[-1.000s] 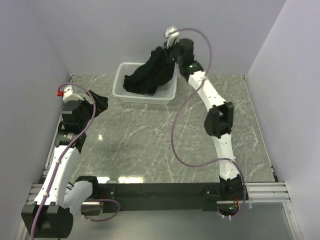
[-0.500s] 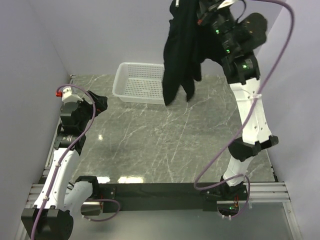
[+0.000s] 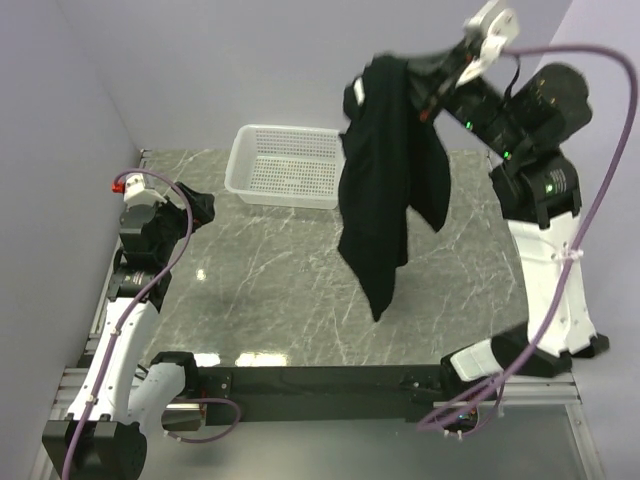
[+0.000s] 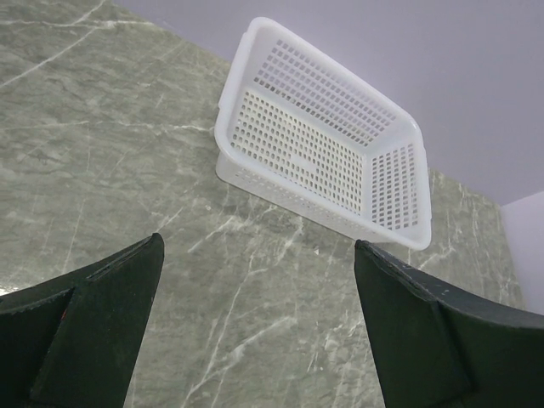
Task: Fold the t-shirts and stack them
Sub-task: Grab the tshirt from the pile, then move the tshirt to the center of the board
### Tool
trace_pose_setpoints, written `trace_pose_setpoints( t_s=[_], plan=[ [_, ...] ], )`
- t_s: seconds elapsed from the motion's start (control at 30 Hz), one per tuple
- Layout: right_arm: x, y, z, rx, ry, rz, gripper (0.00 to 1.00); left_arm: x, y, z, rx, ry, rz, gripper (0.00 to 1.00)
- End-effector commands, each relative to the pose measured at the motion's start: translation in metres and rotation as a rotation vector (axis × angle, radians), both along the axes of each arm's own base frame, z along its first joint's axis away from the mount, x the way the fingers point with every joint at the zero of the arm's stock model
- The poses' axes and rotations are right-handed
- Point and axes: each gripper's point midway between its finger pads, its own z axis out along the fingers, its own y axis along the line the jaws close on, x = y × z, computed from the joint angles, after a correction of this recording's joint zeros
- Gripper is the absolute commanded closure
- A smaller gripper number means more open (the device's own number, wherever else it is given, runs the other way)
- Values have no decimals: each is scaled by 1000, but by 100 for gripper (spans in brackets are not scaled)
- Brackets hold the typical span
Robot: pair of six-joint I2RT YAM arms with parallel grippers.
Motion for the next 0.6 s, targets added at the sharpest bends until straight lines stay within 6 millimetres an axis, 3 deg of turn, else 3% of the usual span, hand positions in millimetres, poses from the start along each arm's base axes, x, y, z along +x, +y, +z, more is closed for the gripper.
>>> trace_pose_setpoints(
  t_s=[0.0, 0.07, 0.1, 0.17, 0.2, 0.23, 0.33, 0.53, 0.57],
  plan=[
    [-10, 18, -80, -169, 86, 121, 100, -3, 2, 15, 30, -57, 0, 1],
    [-12, 26, -119, -233, 97, 143, 93, -4, 2, 14, 30, -52, -5, 1],
    [-16, 34, -158, -279, 145, 169, 84, -4, 1, 15, 29, -54, -7, 1],
    [-11, 40, -199, -378, 143, 137, 67, -4, 1, 15, 30, -52, -11, 1],
    [-9, 44, -237, -440, 195, 138, 57, -5, 0, 15, 29, -51, -17, 1],
    [-9, 48, -252, -479, 189, 135, 28, -5, -1, 15, 29, -51, -20, 1],
    [2, 43, -284, -497, 261, 82, 8, -4, -4, 17, 24, -49, -38, 1],
    [14, 25, -314, -491, 355, 36, 2, 1, -13, 14, -10, -40, -78, 1],
    [18, 15, -322, -482, 381, 17, 2, 2, -16, 13, -23, -35, -90, 1]
  ],
)
